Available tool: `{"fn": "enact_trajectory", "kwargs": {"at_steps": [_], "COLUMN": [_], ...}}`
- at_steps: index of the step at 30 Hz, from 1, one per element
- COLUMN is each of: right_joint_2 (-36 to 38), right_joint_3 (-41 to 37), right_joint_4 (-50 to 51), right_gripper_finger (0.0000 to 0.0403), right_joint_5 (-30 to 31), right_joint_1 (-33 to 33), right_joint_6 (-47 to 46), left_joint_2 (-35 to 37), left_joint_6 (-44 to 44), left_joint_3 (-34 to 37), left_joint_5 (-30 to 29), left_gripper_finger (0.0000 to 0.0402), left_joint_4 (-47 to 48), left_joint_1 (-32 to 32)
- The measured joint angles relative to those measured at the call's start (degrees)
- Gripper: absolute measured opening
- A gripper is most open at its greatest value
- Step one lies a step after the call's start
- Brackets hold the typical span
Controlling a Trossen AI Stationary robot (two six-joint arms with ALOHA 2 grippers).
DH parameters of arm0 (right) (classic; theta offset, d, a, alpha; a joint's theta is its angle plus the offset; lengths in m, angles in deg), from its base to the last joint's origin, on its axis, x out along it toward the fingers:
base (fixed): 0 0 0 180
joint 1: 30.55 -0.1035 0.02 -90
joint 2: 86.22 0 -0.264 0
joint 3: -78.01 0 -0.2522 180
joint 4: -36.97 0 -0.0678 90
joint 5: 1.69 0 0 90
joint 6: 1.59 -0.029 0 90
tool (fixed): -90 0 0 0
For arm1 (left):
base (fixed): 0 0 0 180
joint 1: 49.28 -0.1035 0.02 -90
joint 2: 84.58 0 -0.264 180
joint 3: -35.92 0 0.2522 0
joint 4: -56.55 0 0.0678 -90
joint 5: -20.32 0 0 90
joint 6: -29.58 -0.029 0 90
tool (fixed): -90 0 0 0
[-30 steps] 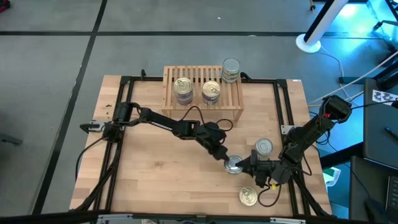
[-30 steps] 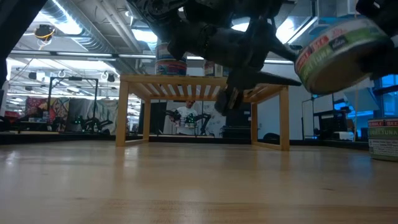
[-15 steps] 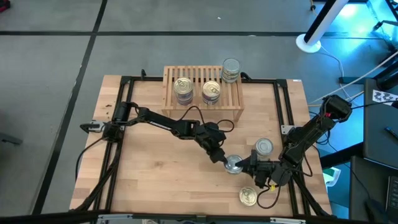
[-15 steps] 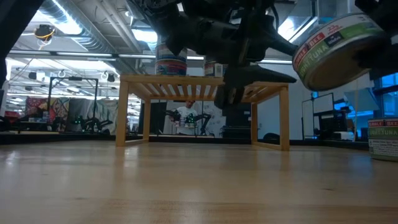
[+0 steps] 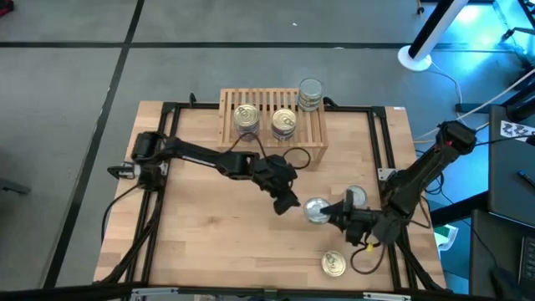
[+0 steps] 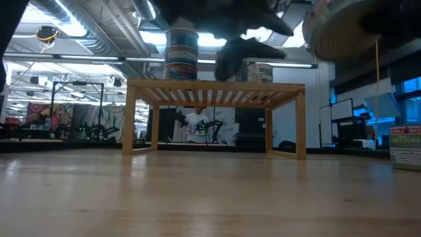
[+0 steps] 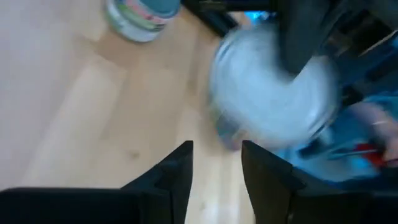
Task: Stack canned seafood by type on shelf
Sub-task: Put the green tuna can on the shelf
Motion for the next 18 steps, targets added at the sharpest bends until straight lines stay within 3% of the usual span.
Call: {"fn": "enact_trajectory", "kwargs": {"at_steps": [5, 10, 18], "right_joint_2": [4.65, 8.50, 10.96], "right_joint_3": [1.64, 2.10, 2.08], "right_joint_4": [5.87, 7.27, 8.62], "right_gripper_finger": [0.0137, 0.0138, 0.0139], "right_joint_5": [6.95, 17.00, 14.74], "right_joint_1": [0.05, 2.15, 18.05], "right_joint_6": [0.75, 8.17, 13.96], "left_joint_2": [6.33, 11.34, 13.42], "left_joint_6": [-4.93, -10.32, -14.01], "left_joint_3": [0.20, 0.11, 0.11], "left_joint_5": [-8.62, -15.36, -15.54], "left_gripper_finger": [0.0131, 0.0131, 0.0131], "left_joint_4": [10.14, 15.90, 9.88], "left_joint_1": [1.03, 1.49, 1.77]}}
